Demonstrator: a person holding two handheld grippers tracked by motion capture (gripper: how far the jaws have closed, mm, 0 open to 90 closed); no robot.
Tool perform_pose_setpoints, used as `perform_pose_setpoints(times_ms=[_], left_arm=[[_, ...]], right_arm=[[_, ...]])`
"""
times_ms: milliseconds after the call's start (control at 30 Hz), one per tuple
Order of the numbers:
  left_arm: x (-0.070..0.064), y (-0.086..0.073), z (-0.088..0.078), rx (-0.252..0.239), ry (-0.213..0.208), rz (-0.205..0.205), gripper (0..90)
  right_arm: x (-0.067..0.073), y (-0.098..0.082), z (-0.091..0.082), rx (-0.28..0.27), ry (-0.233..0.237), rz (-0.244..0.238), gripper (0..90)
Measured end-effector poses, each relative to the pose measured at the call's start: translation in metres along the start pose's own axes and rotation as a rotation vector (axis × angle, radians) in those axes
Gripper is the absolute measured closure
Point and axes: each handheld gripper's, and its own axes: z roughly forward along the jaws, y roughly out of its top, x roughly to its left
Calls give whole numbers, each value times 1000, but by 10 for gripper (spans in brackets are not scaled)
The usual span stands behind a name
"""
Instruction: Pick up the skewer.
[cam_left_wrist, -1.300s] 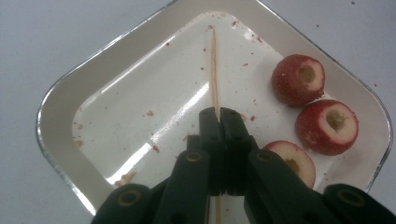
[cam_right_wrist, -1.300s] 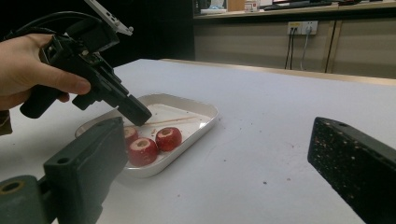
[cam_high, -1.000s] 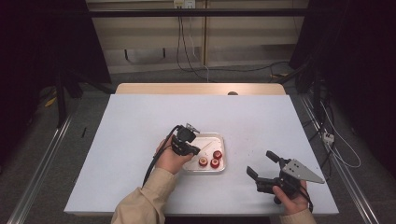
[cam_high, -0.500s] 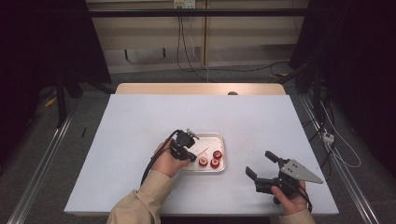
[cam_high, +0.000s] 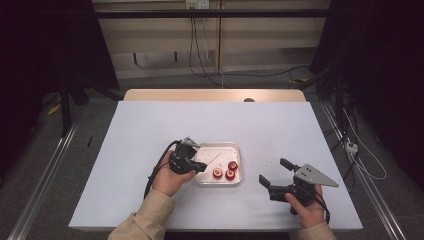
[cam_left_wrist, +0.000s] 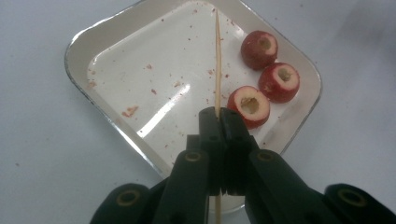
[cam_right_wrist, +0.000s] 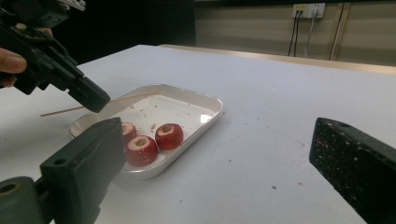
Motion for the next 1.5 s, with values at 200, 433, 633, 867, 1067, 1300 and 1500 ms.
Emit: perform_pose_setpoints(times_ms=[200,433,633,867,1067,1300,1500], left_arm=[[6,-15,-8,-76,-34,-22,890],[9,-21,-23,-169,-66,-33,890],[8,-24,-30,-224,-96,-22,890],[4,-24,-25,-297,-124,-31,890],[-6,-22,-15,-321,-172,-4,890],[-12,-21,-14,-338,-195,23,889],[-13,-21,-12,-339,-206,35,888]], right_arm=[[5,2,12,35,34,18,28],[13,8,30,84,42,25,30],[21,8,42,116,62,27,56],[34,21,60,109,138,121,147],[47,31,80,93,227,236,381],[54,42,95,82,295,389,684],[54,44,98,74,353,439,882]])
